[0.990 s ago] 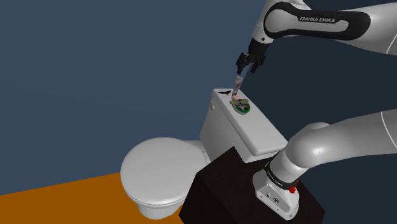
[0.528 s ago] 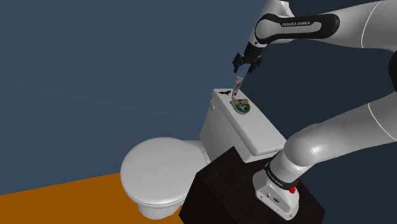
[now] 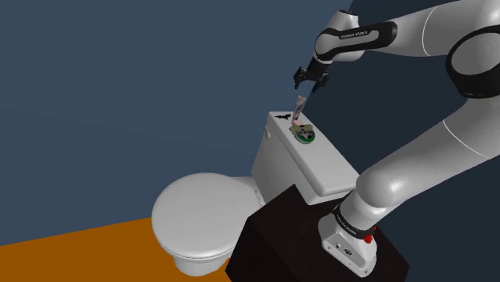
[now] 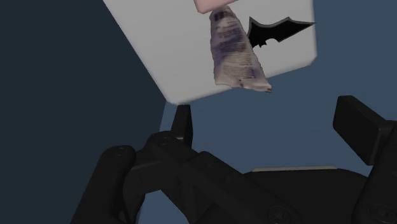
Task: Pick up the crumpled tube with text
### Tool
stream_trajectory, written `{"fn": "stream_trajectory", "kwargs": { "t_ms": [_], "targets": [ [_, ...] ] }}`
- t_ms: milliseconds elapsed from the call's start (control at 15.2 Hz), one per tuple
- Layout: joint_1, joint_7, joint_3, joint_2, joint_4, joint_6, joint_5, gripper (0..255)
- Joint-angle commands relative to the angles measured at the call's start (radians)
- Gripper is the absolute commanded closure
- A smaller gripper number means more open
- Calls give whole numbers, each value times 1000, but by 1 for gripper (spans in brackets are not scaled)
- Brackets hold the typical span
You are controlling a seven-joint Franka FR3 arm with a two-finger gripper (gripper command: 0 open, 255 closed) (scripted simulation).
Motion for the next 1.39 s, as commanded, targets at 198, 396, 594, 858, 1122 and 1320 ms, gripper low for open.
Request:
{"fn": "stream_trajectory", "kwargs": {
  "t_ms": [198, 396, 594, 858, 1122, 1320],
  "targets": [
    [-7, 3, -11, 32, -32, 72, 3, 0],
    [-8, 4, -13, 51, -63, 121, 4, 0],
    [-8, 4, -13, 51, -63, 121, 4, 255],
    [-8, 5, -13, 51, -63, 121, 4, 255],
    [-8, 5, -13, 51, -63, 121, 4, 255],
    [-8, 4, -12, 40, -46, 93, 4, 255]
  ]
}}
